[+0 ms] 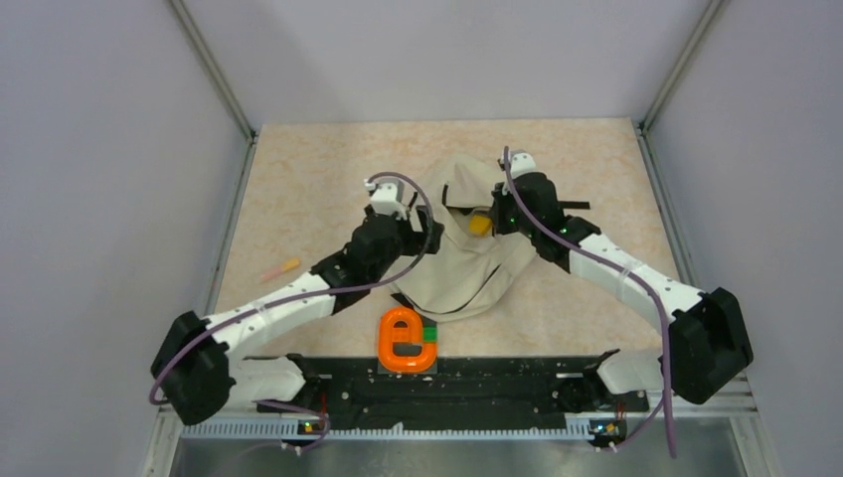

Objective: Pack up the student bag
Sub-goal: Place the stationery in the student bag, then pick up the stationery from the center of the board.

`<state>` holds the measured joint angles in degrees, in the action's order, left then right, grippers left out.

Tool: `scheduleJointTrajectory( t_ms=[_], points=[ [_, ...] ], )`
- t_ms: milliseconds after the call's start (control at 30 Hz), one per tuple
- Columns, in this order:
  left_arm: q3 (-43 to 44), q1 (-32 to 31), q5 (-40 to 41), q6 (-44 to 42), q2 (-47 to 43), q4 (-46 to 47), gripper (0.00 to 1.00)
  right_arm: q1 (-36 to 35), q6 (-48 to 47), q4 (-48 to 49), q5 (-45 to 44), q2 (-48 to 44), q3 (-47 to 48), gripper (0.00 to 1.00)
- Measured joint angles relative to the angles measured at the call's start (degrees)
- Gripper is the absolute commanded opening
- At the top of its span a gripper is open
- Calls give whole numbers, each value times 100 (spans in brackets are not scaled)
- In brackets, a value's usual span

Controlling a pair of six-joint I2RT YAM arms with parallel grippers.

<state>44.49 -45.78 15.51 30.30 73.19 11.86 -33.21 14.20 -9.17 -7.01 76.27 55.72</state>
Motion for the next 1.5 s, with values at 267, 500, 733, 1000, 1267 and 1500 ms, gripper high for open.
scheduleJointTrajectory(
  t_ms=[267, 500, 733, 1000, 1267, 1500],
  points=[
    [-142, 1823, 212, 286, -1198, -2105, 92, 9, 2, 260, 15, -70, -249, 0],
    [-1185, 3818, 24, 1182, -1674, -2734, 94, 17, -2, 363, 101, -79, -286, 0],
    [-1705, 5053, -48, 2079, -1526, -2433, 94, 37, -2, 428, 256, -79, -358, 0],
    [-1707, 5923, -153, 2459, -516, -1825, 84, 39, 0, 549, 404, -79, -411, 0],
    [-1370, 6384, -146, 2524, 315, -1224, 77, 37, 2, 623, 448, -79, -437, 0],
    [-831, 6572, -278, 2422, 1075, -1008, 62, 39, 2, 629, 455, -79, -444, 0]
  ],
)
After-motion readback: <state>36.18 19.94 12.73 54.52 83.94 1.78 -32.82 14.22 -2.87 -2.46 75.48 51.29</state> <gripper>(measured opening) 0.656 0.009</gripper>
